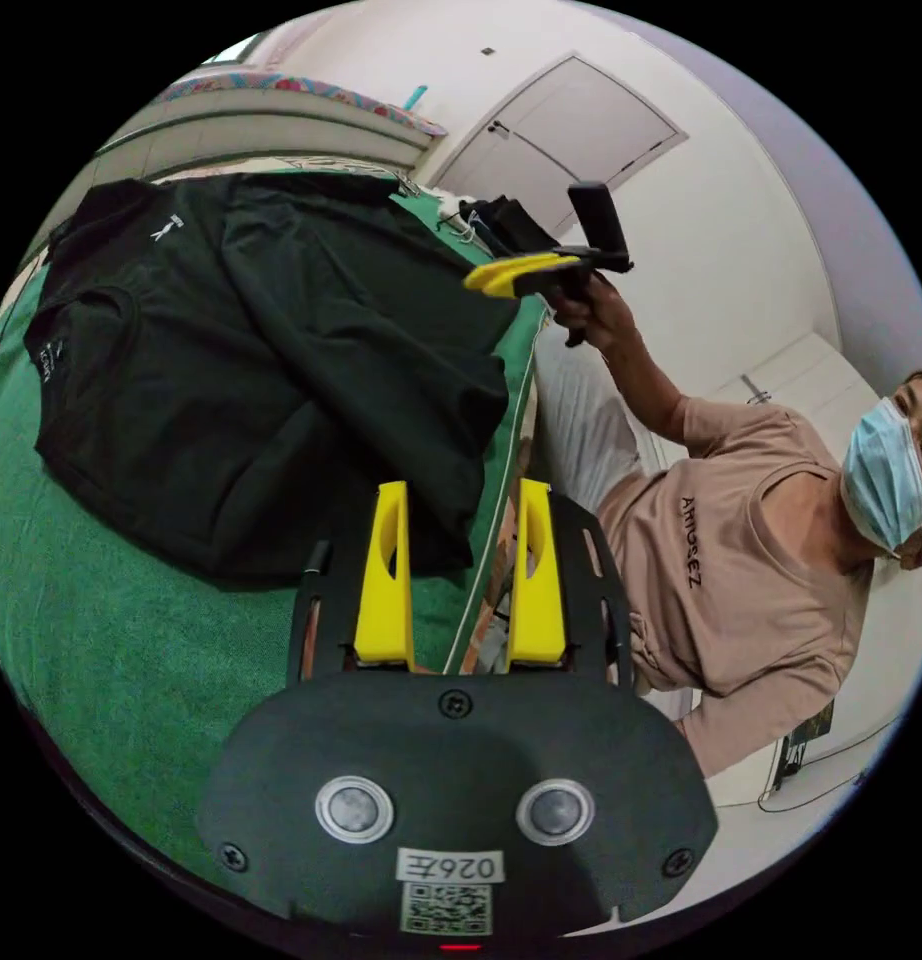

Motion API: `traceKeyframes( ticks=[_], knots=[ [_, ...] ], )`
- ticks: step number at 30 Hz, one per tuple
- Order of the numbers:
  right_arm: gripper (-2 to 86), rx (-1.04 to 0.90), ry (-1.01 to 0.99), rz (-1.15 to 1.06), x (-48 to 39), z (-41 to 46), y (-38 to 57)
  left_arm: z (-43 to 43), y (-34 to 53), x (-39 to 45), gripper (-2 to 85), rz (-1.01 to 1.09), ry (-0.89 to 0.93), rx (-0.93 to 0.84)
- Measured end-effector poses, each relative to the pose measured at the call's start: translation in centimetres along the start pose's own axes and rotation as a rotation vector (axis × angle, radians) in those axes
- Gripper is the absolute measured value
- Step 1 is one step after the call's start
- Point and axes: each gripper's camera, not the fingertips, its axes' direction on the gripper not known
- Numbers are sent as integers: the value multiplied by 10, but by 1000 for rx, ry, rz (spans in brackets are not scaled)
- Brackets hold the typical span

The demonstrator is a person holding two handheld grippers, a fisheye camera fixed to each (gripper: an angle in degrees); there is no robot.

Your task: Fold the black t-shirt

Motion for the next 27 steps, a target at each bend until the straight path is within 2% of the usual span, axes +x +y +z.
traceKeyframes(
  ticks=[2, 5, 8, 10, 11, 13, 16, 18, 21, 22, 24, 26, 27],
  knots=[
    [84, 57, 100, 36, 26, 0, -46, 0, 0, -4, 168, -24, 3, 17],
    [104, 63, 241, 93, 61, 19, -108, 12, -1, -9, 175, -33, 30, -49],
    [116, 41, 347, 201, 100, 49, -160, 15, -6, -10, 137, -17, 22, -60],
    [68, -57, 277, 254, 123, 74, -179, 19, -12, -16, 8, -3, 66, -80],
    [9, -72, 272, 277, 130, 80, -183, 20, -12, -16, 5, 6, 80, -90],
    [-4, 3, 225, 240, 126, 67, -181, 18, -12, -10, -3, 42, 60, -104],
    [-8, 212, 76, 123, 105, 16, -163, 2, -6, 11, -5, 120, -47, -48],
    [-9, 320, 46, 53, 89, -16, -157, -6, -4, 16, -2, 135, -64, 0],
    [-4, 416, 82, -14, 76, -47, -175, -12, -5, -2, 12, 52, 37, 86],
    [1, 426, 120, -14, 83, -47, -191, -13, -4, -12, 49, 3, 77, 110],
    [27, 341, 240, 52, 107, -29, -223, -16, 0, -21, 93, -61, 59, 134],
    [73, 137, 323, 206, 142, 2, -249, -21, 6, -25, 118, -107, 10, 171],
    [79, 126, 338, 217, 145, 5, -249, -25, 8, -26, 127, -122, -4, 204]
  ],
)
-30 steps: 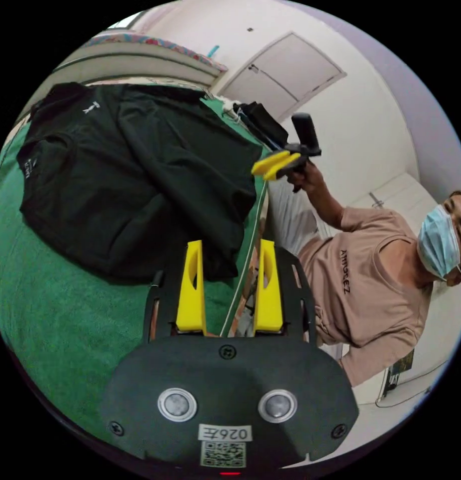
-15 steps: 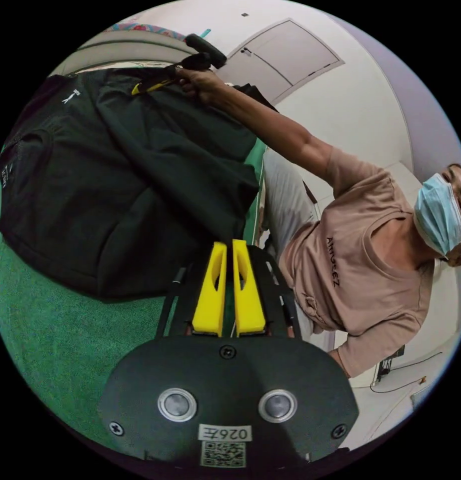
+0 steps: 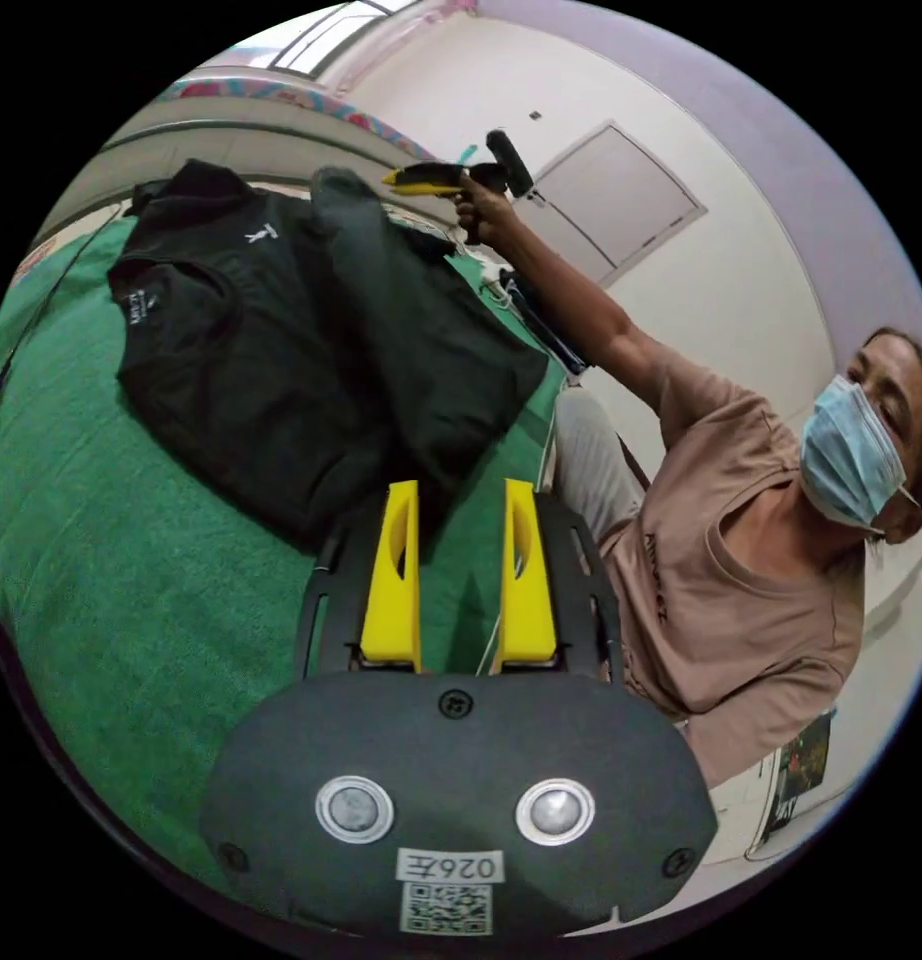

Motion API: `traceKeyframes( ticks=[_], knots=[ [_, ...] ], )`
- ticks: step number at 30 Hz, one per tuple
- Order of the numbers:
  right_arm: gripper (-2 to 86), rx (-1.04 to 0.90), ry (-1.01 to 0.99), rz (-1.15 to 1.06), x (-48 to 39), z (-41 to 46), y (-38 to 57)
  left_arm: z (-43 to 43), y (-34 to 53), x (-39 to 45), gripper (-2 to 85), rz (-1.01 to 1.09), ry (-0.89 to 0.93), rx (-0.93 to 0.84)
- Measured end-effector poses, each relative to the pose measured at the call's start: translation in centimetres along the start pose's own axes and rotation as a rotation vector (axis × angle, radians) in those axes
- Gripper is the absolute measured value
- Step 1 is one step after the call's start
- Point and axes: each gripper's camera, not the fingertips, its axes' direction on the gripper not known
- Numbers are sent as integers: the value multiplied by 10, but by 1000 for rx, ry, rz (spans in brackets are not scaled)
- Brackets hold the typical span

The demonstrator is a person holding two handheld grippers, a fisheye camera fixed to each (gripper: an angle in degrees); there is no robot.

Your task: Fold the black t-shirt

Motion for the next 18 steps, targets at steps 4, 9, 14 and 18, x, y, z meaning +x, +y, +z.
traceKeyframes(
  ticks=[4, 9, 14, 18],
  knots=[
    [86, 14, -31, -105, -18, -7, 38, 1, -4, 4, 142, 19, -7, 32],
    [52, -184, -261, -193, -38, 6, 130, 20, -20, 4, 155, -18, -85, -24],
    [27, -342, -651, -71, -42, 53, 202, 57, -41, 6, 12, -12, -76, -209],
    [-7, -389, -651, -168, -52, 51, 224, 42, -35, 13, 3, 13, -70, -165]
  ],
)
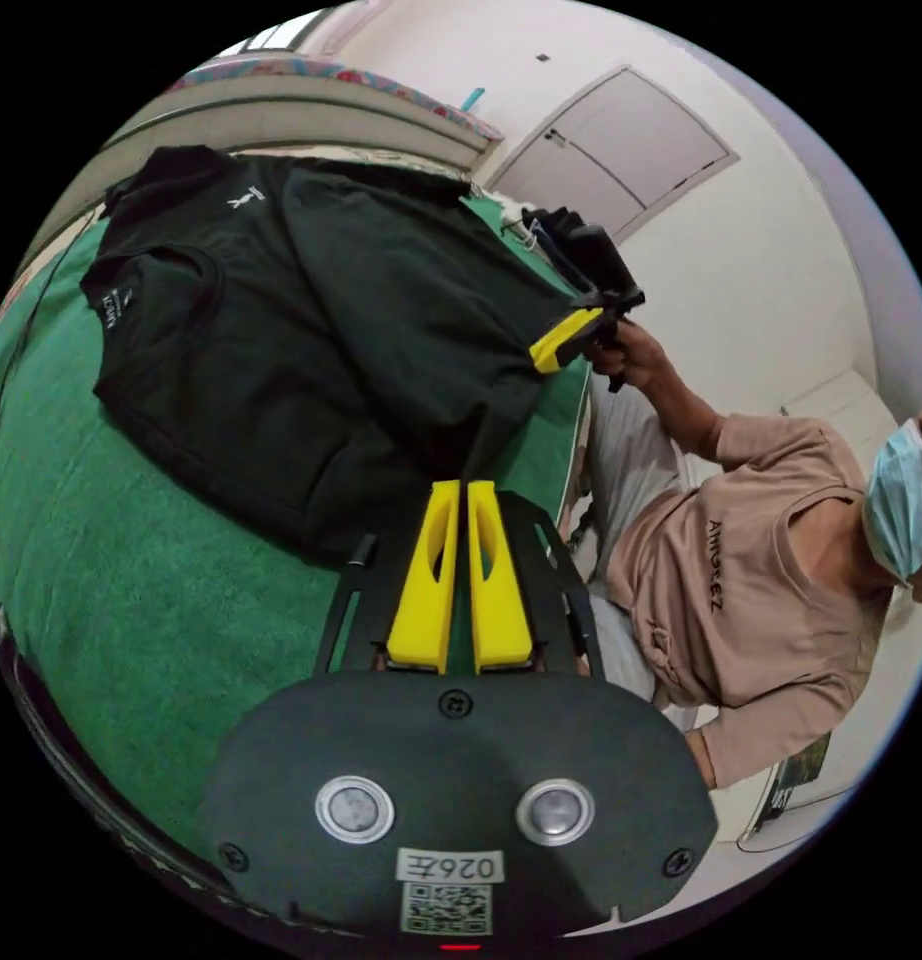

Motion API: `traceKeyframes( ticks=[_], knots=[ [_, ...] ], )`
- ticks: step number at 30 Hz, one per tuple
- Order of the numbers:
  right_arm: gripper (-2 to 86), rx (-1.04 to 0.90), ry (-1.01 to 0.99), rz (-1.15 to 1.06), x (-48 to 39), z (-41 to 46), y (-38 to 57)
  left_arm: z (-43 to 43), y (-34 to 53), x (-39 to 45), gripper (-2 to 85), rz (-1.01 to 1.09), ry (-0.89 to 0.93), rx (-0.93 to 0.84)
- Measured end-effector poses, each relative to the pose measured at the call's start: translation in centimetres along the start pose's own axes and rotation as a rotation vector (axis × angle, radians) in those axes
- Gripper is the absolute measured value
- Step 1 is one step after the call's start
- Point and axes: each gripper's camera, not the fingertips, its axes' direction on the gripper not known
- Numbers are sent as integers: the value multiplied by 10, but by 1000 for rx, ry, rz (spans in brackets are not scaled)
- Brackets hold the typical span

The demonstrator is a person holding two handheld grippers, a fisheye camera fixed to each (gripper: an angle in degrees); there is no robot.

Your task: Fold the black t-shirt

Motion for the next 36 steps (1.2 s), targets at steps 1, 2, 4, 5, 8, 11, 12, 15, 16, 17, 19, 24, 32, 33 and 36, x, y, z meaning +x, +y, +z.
traceKeyframes(
  ticks=[1, 2, 4, 5, 8, 11, 12, 15, 16, 17, 19, 24, 32, 33, 36],
  knots=[
    [-8, 10, 91, 15, 0, -6, 11, -7, 7, -4, 3, -34, 32, 40],
    [-7, 7, 152, 53, 4, -11, 20, -11, 10, -6, 6, -50, 42, 57],
    [-3, 17, 171, 97, 9, -17, 32, -24, 19, -10, 35, -95, 28, 108],
    [4, 50, 125, 95, 8, -21, 37, -28, 20, -9, 48, -97, 24, 127],
    [75, 143, 63, 100, 2, -22, 35, -41, 20, 2, 110, -41, 39, 275],
    [81, 152, 33, 107, 5, -2, 15, -18, -4, 6, 89, -26, 74, 199],
    [57, 95, 17, 83, 5, 6, 9, 2, -17, 7, 6, -11, 97, 26],
    [1, -88, 33, 42, -1, 34, 6, 21, -21, 22, -4, 44, -14, -156],
    [1, -98, 50, 45, -6, 31, 10, 11, -18, 28, -6, 68, -14, -109],
    [5, -82, 99, 42, -15, 25, 13, 5, -17, 30, -7, 78, -7, -78],
    [16, -36, 177, 19, -35, 14, 12, -15, -12, 30, -7, 86, 37, 15],
    [15, 43, 340, -183, -101, 15, -28, -33, -13, 28, 16, 62, 47, 138],
    [-9, -123, 305, -197, -102, 69, -62, -6, -36, 15, -5, -6, 51, -84],
    [-9, -95, 297, -196, -105, 65, -60, -24, -34, 18, -4, -3, 43, 43],
    [-9, 2, 284, -218, -117, 57, -54, -43, -36, 11, 6, -21, 134, 254]
  ],
)
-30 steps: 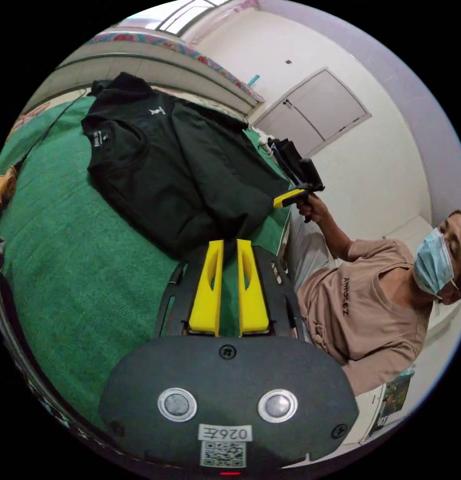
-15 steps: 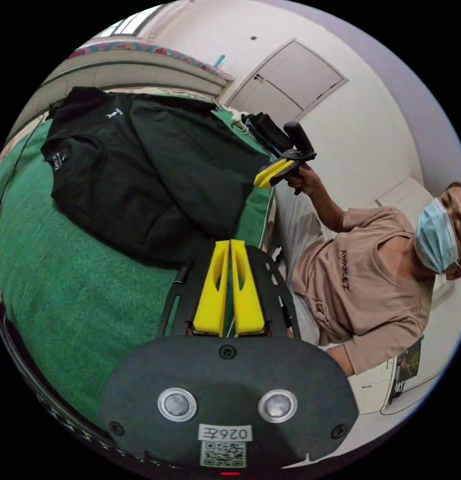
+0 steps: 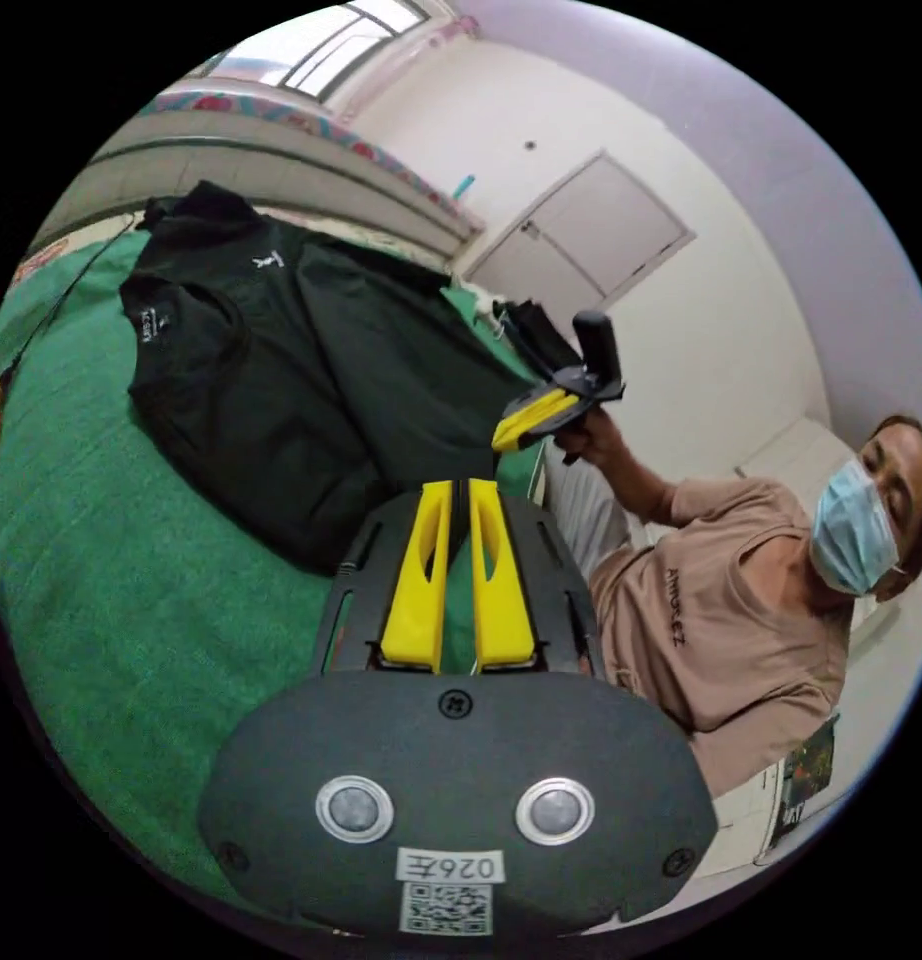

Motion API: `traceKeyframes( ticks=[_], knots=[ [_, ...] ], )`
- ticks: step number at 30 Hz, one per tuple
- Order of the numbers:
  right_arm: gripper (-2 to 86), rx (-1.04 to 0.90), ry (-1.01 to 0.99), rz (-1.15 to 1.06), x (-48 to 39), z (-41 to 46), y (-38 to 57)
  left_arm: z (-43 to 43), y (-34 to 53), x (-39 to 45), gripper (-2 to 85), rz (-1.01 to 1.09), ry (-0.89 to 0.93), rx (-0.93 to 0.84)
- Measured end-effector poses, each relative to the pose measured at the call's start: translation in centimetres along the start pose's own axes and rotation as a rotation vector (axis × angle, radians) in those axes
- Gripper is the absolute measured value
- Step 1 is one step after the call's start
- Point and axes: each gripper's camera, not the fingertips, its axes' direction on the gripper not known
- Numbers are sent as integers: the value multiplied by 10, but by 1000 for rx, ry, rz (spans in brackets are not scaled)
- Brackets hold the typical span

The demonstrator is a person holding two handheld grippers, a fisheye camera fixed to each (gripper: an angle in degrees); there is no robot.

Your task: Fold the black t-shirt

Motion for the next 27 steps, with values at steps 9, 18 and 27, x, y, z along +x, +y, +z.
traceKeyframes(
  ticks=[9, 18, 27],
  knots=[
    [-9, 44, 53, -75, -12, -20, -5, 2, -25, 29, -9, 166, -37, -65],
    [-9, 205, 105, 60, 71, -86, -63, -66, -149, -39, 49, 61, -315, 182],
    [-10, 340, 212, 163, 179, -121, -226, -78, -309, -198, 145, -250, -354, 323]
  ],
)
